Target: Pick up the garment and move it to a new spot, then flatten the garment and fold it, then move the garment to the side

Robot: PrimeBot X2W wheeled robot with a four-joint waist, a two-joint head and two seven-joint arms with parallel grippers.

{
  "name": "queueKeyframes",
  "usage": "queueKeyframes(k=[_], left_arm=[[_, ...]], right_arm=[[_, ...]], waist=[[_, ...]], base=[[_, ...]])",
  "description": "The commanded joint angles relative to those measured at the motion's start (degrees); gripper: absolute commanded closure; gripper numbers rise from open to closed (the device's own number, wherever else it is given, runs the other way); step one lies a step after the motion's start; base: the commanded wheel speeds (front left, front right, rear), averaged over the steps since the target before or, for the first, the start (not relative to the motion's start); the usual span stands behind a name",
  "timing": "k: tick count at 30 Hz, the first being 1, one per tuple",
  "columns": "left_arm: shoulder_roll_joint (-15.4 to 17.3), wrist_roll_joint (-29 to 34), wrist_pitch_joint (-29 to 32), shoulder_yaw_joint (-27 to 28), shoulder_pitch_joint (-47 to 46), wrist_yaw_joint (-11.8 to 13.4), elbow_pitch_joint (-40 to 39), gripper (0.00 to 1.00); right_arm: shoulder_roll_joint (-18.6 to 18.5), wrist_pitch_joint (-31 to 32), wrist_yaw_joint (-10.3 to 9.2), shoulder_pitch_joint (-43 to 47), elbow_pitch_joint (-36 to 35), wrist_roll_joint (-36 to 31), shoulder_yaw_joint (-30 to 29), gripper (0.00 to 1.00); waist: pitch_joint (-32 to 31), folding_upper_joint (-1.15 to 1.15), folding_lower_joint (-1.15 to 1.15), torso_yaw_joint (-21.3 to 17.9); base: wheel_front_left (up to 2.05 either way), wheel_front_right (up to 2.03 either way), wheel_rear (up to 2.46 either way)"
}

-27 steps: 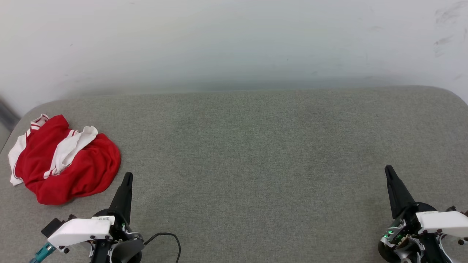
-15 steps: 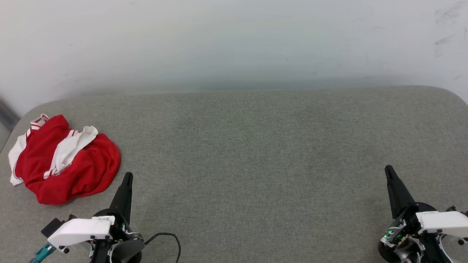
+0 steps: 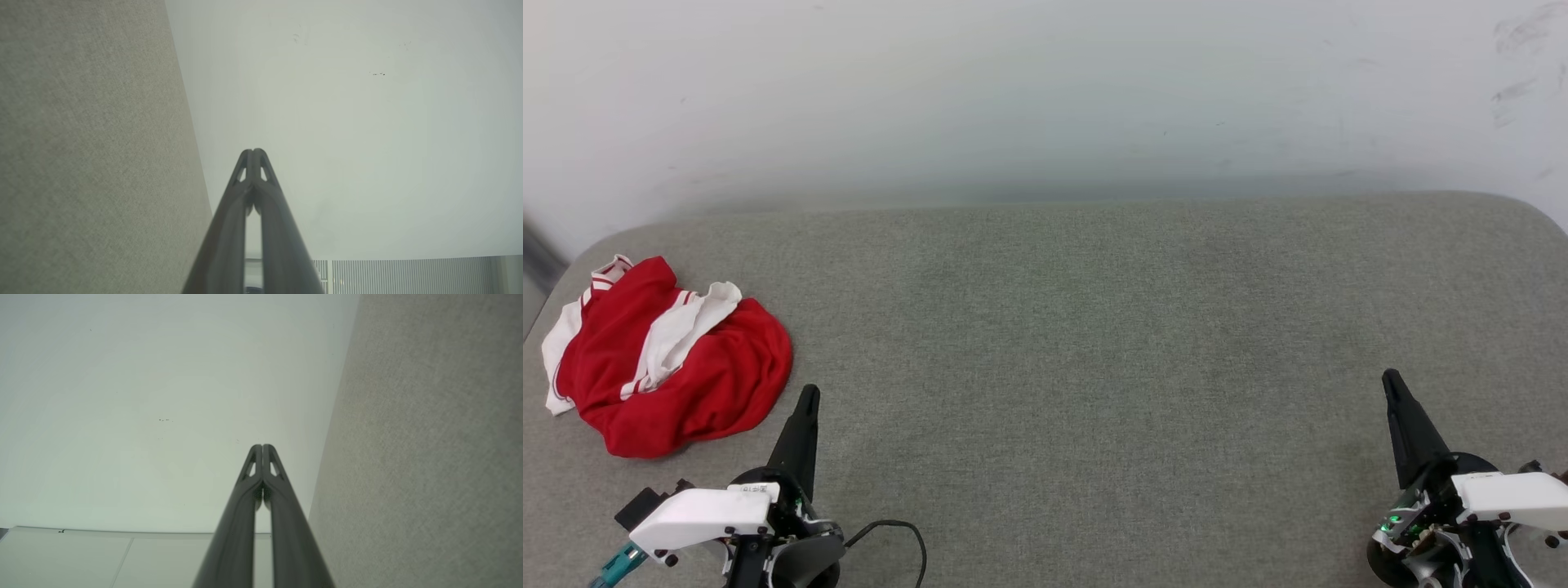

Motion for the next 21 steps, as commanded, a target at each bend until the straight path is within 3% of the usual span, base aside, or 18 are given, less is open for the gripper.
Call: queueKeyframes(k=[1, 16, 17, 21], left_arm=[[0.01, -0.08, 0.1, 0.21, -0.4, -0.23, -0.02, 1.0], [0.01, -0.08, 0.1, 0.21, -0.4, -0.23, -0.02, 1.0], [-0.01, 0.0, -0.02, -0.06, 0.06, 0.01, 0.17, 0.0], [-0.14, 0.01, -0.06, -0.28, 1.27, 0.08, 1.49, 0.0]], right_arm=[[0.21, 0.03, 0.0, -0.75, 0.04, -0.25, 0.04, 1.0], [0.21, 0.03, 0.0, -0.75, 0.04, -0.25, 0.04, 1.0], [0.0, -0.02, 0.0, 0.1, 0.17, 0.02, 0.01, 0.0], [0.04, -0.04, 0.0, 1.45, 1.58, 0.01, 0.09, 0.0]], waist=[[0.0, 0.0, 0.0, 0.0], [0.0, 0.0, 0.0, 0.0], [0.0, 0.0, 0.0, 0.0], [0.0, 0.0, 0.0, 0.0]], base=[[0.0, 0.0, 0.0], [0.0, 0.0, 0.0], [0.0, 0.0, 0.0], [0.0, 0.0, 0.0]])
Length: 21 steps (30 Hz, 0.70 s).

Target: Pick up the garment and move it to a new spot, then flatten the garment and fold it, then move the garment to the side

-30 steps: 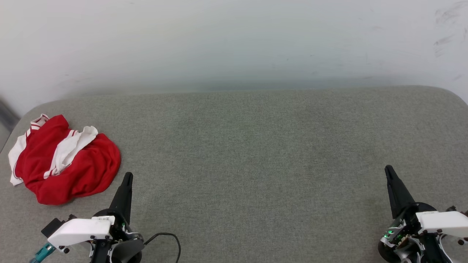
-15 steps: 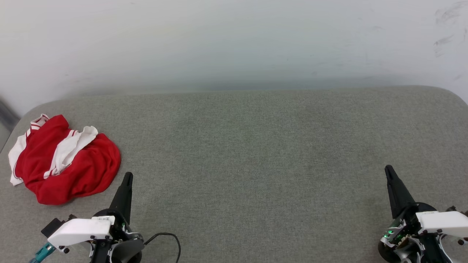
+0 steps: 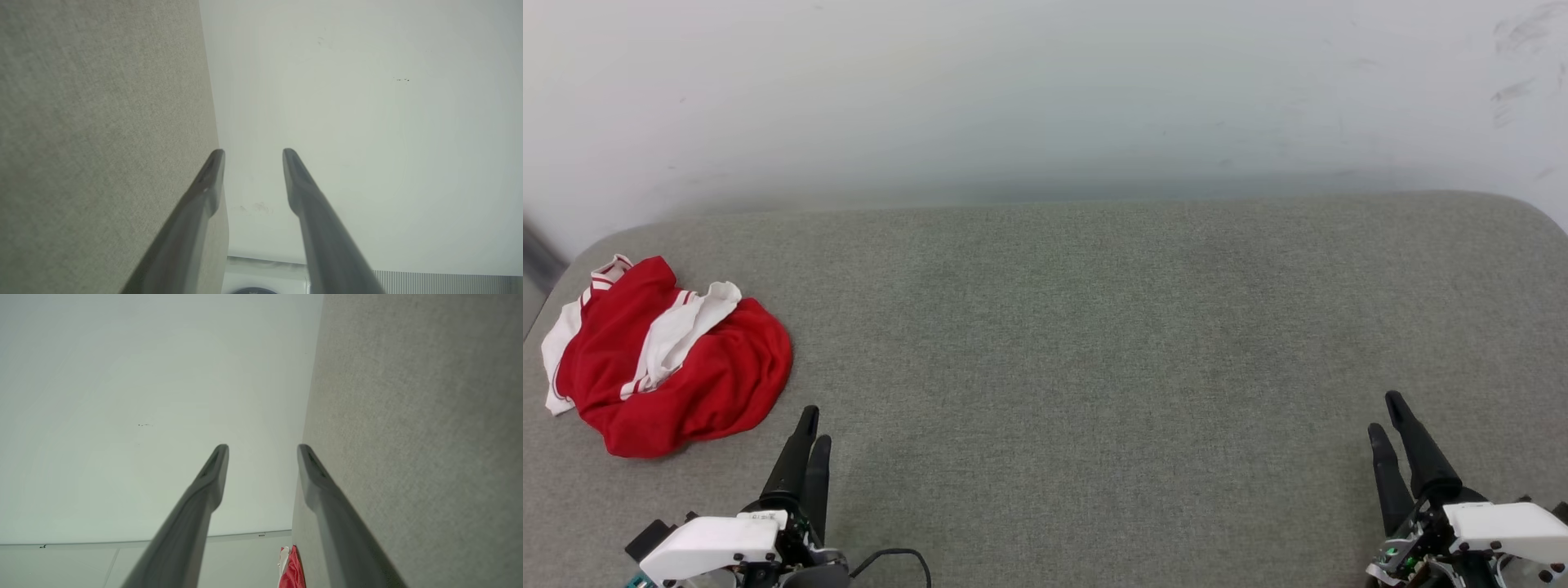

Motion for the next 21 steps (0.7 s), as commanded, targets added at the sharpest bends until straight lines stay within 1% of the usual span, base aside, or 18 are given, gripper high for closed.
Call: queueKeyframes(k=[1, 7, 13, 14, 21], left_arm=[[0.04, 0.12, -0.28, -0.07, -0.44, -0.01, -0.78, 0.0], [0.05, 1.93, -2.08, 0.08, 0.11, -0.03, -1.9, 0.0], [0.07, 6.81, -3.73, 1.15, 0.2, 0.37, -2.84, 0.0], [0.07, 9.81, -4.51, 1.27, 0.23, 1.08, -3.89, 0.0], [0.09, 17.92, -6.26, 0.25, 0.72, 3.47, -6.82, 0.0]], right_arm=[[-0.01, -0.33, 0.0, -0.43, -0.57, -0.2, 0.17, 0.0], [0.0, -2.13, 0.0, -0.03, -0.98, -2.43, 0.39, 0.0], [0.0, -3.78, 0.0, 0.24, -2.11, -7.27, 0.05, 0.0], [0.0, -4.57, 0.0, 0.47, -3.36, -10.85, 0.16, 0.0], [0.01, -6.32, 0.0, 1.08, -5.98, -19.13, -0.05, 0.0]], waist=[[0.02, 0.0, 0.0, 0.0], [0.03, 0.0, 0.0, 0.0], [0.05, 0.0, 0.0, -0.01], [0.08, 0.0, 0.0, 0.02], [0.13, 0.0, 0.0, 0.08]], base=[[0.0, 0.0, 0.0], [0.0, 0.0, 0.0], [0.0, 0.0, 0.0], [0.0, 0.0, 0.0], [0.0, 0.0, 0.0]])
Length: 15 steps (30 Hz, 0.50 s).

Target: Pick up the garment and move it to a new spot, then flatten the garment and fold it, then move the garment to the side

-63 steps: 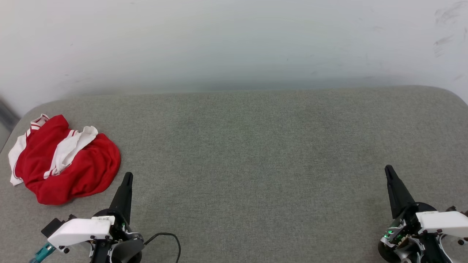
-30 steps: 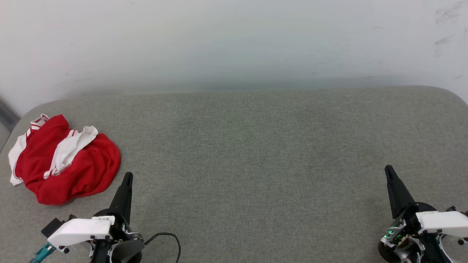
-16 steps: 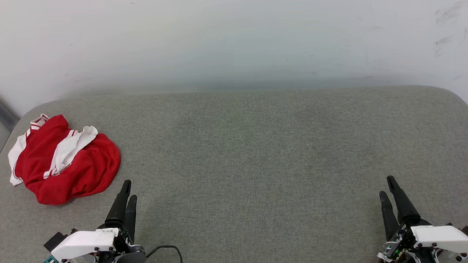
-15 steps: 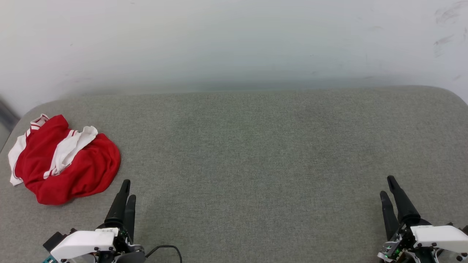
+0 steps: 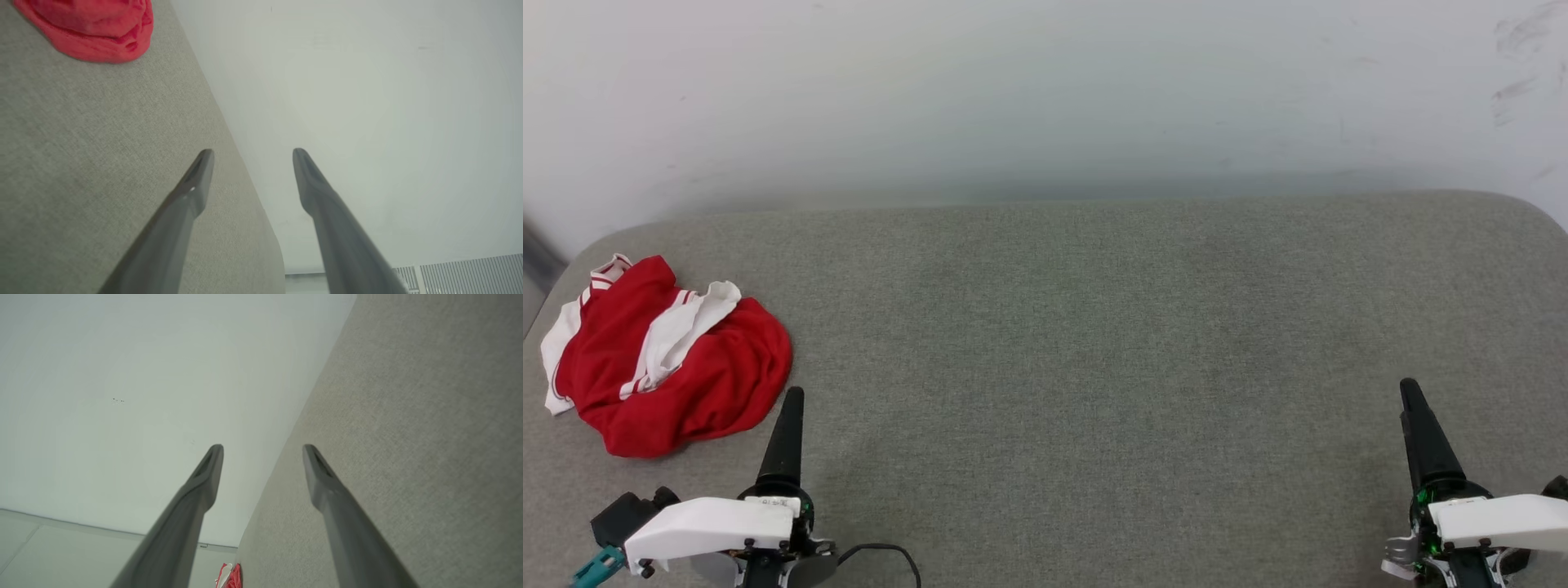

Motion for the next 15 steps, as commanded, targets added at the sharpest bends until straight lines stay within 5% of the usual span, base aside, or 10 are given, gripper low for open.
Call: queueKeyframes(k=[1, 15], left_arm=[[0.11, 2.17, -0.52, -0.2, -0.29, 0.63, -1.56, 0.0], [0.15, 22.44, -3.81, -4.13, 0.95, 6.66, -5.2, 0.0]], right_arm=[[-0.06, -0.5, 0.01, -0.68, -1.57, -2.07, -0.05, 0.0], [-0.05, -3.78, 0.01, 0.48, -6.38, -21.41, 1.75, 0.0]], waist=[[0.01, 0.0, 0.0, 0.01], [0.21, 0.0, 0.0, 0.03]], base=[[0.0, 0.0, 0.0], [0.0, 0.0, 0.0]])
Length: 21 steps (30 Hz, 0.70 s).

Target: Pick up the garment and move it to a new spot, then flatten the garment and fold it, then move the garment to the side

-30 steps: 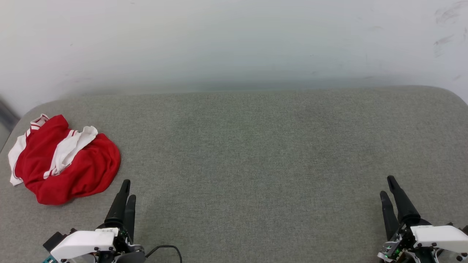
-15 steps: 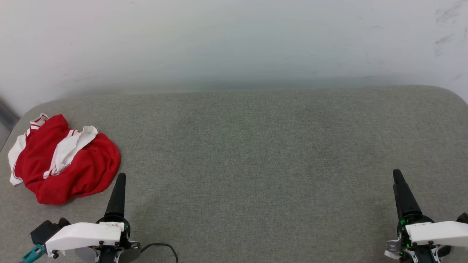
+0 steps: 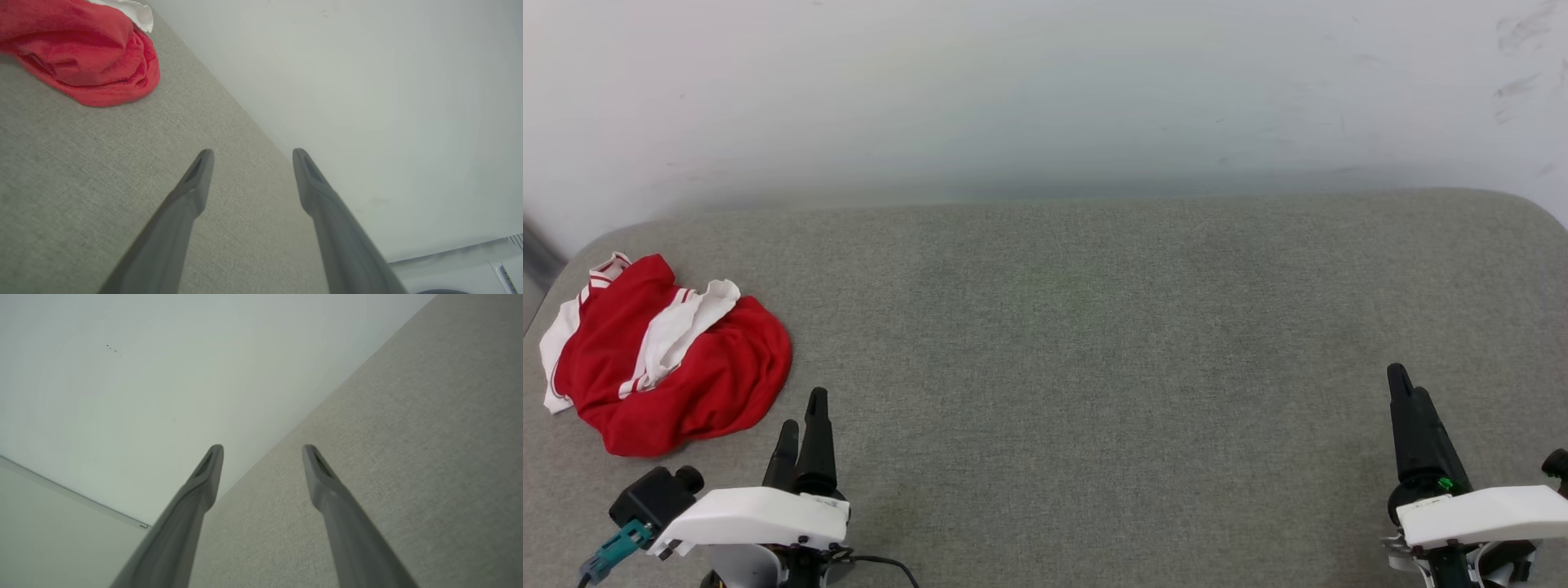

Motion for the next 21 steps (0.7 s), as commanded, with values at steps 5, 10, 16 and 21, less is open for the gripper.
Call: queueKeyframes(k=[5, 10, 16, 21], left_arm=[[0.15, 7.19, -1.38, -1.33, -0.11, 1.41, -1.56, 0.0], [0.54, 12.26, -2.32, -2.51, 0.27, 2.69, -1.93, 0.0], [1.29, 17.02, -3.38, -4.25, 0.71, 4.08, -2.7, 0.0], [1.89, 20.35, -4.2, -5.64, 0.92, 4.87, -3.33, 0.0]], right_arm=[[-0.05, -1.28, 0.01, -0.08, -2.59, -7.37, 0.86, 0.0], [-0.04, -2.22, 0.02, 0.37, -3.32, -12.55, 1.46, 0.0], [-0.04, -3.3, 0.02, 0.85, -3.8, -18.07, 2.16, 0.0], [-0.03, -4.13, 0.02, 1.31, -4.26, -21.82, 2.56, 0.0]], waist=[[0.05, 0.0, 0.0, 0.02], [0.12, 0.0, 0.0, 0.0], [0.16, 0.0, 0.0, 0.02], [0.21, 0.0, 0.0, 0.02]], base=[[0.0, 0.0, 0.0], [0.0, 0.0, 0.0], [0.0, 0.0, 0.0], [0.0, 0.0, 0.0]])
